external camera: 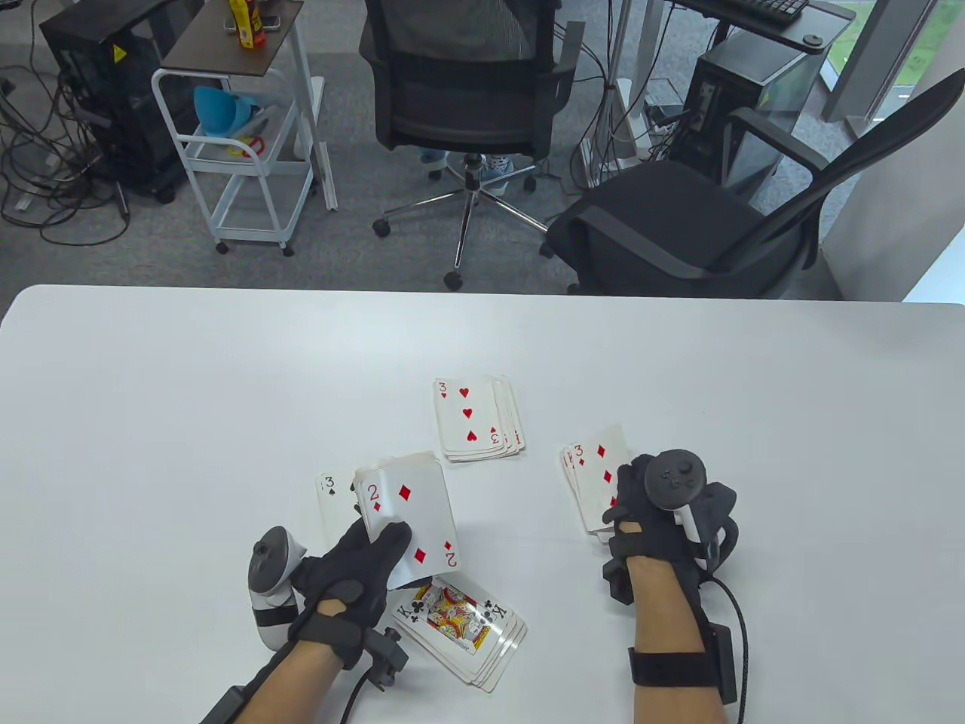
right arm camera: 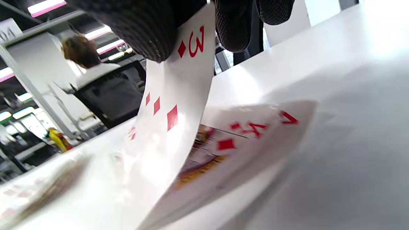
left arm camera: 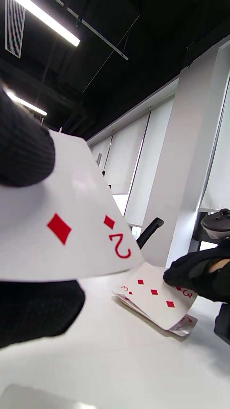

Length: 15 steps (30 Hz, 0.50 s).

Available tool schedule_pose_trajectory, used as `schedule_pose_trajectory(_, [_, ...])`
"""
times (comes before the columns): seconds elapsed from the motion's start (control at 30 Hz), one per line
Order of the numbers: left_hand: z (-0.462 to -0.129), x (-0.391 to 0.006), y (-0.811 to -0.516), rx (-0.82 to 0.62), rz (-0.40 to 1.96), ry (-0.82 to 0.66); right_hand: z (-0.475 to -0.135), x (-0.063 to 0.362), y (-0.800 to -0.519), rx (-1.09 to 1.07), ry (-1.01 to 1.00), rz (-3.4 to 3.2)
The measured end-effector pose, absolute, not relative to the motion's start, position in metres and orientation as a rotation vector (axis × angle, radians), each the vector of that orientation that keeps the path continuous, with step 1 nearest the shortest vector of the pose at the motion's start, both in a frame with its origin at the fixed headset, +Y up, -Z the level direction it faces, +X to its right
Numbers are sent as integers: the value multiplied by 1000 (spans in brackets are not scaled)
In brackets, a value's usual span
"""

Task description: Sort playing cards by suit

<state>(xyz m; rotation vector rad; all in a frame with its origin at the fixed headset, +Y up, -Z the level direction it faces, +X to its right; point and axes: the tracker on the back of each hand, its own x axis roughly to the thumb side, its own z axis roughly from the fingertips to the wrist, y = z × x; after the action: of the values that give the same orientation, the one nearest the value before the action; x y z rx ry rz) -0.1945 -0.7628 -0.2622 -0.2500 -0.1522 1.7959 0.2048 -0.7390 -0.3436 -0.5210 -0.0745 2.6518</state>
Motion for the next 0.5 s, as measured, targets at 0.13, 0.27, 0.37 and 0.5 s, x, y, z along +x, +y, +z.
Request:
schedule_pose_trajectory(0.13, [-262, -194, -763, -256, 1794, -153, -345, 197, -741, -546, -101, 2744])
schedule_pose_trajectory(0.27, [-262, -194, -763, -261, 1792, -153, -338, 182, -727, -442, -240, 2732])
schedule_pose_trajectory(0.37, [-262, -194, -763, -266, 1789, -150, -332, 166, -715, -332, -295, 2712])
schedule_pose_trajectory(0.5, [-261, -194, -763, -262, 1785, -135, -325, 142, -710, -66, -307, 2455])
